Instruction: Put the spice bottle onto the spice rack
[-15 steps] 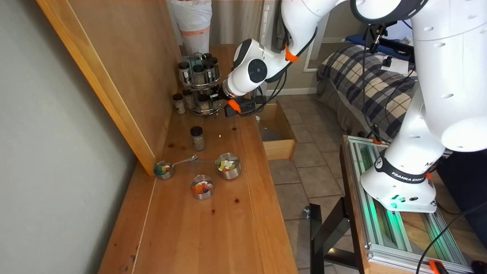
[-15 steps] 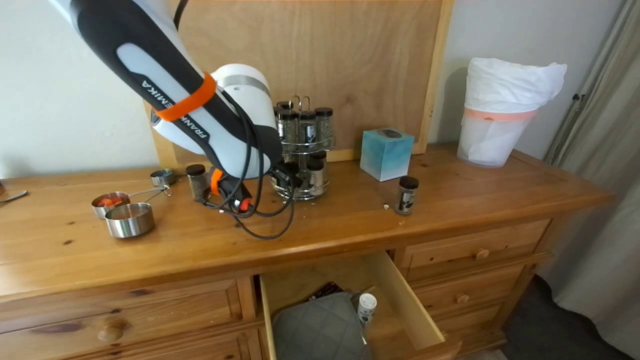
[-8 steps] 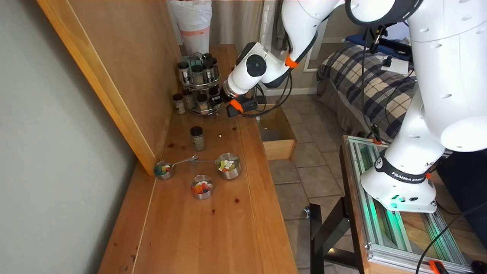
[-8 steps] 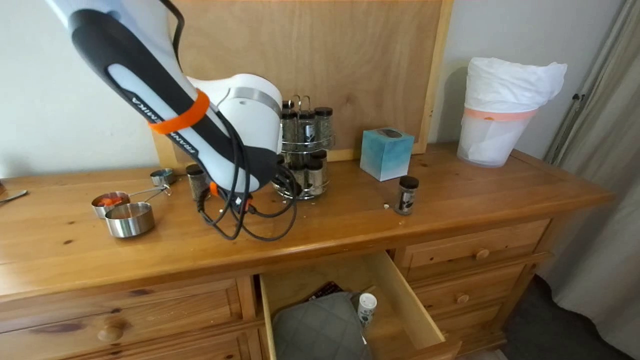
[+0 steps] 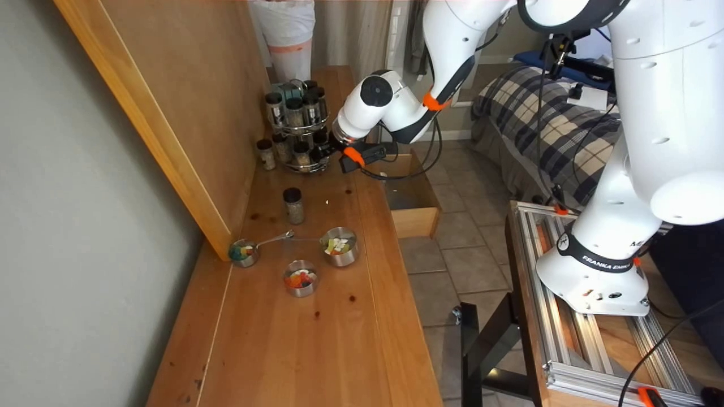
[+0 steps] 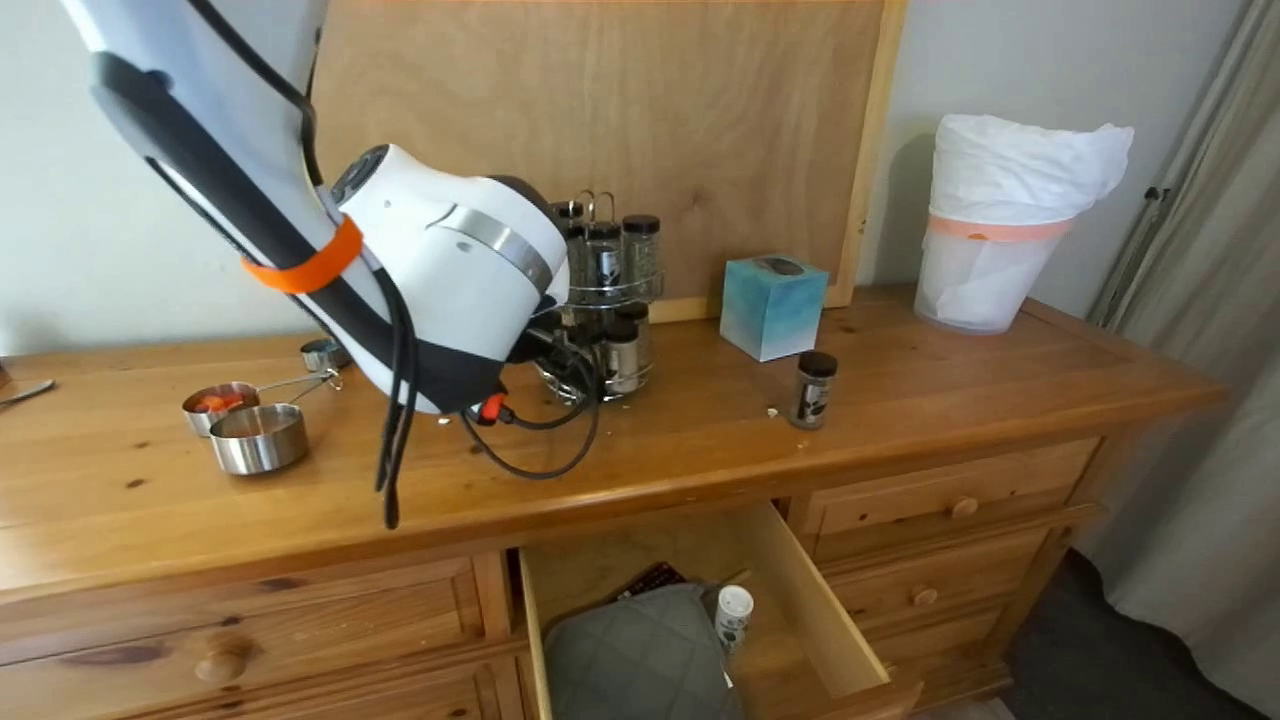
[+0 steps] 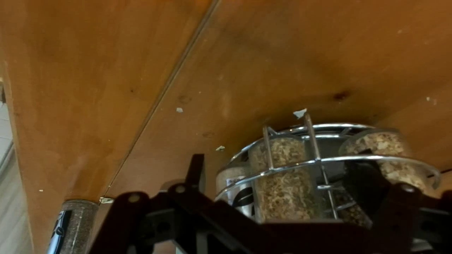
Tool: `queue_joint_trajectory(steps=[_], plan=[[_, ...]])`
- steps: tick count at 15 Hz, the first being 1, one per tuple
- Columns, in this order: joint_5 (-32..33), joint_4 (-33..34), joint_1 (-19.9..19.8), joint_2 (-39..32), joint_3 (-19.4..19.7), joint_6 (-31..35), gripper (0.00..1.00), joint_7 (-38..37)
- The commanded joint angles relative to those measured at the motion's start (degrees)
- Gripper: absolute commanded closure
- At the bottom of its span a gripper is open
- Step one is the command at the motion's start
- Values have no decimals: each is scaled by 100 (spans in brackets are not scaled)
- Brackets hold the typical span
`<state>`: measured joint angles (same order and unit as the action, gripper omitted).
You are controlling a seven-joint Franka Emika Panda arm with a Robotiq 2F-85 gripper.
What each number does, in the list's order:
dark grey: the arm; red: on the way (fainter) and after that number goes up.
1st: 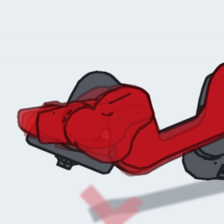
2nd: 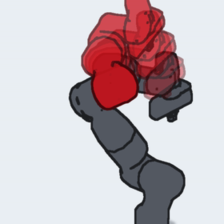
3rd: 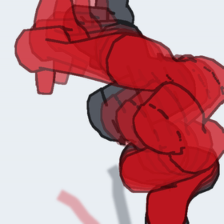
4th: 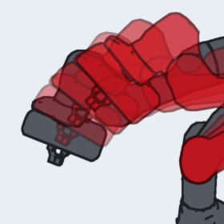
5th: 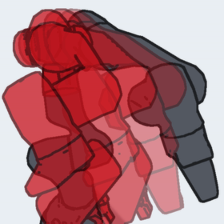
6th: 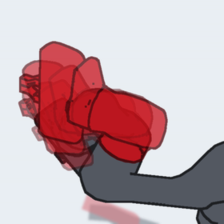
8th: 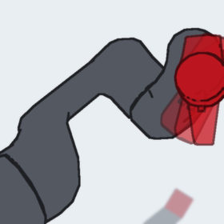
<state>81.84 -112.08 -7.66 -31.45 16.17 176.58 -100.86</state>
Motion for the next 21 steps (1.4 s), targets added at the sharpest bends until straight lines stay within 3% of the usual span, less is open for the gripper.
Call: queue_joint_trajectory(steps=[1,7,11,12,13,18,21], plan=[[-591,-536,-195,380,-340,87,0,901],[-681,-557,-201,570,-477,49,0,1052],[-1588,-1201,-606,771,-1051,-137,0,2167],[-2086,-1416,-498,816,-994,-139,0,2654],[-2281,-1586,-939,909,-1520,-303,0,2992],[-3626,-2162,-1725,1506,-2609,-720,0,4222],[-4776,-2450,-2400,1956,-3475,-1031,0,5269]])
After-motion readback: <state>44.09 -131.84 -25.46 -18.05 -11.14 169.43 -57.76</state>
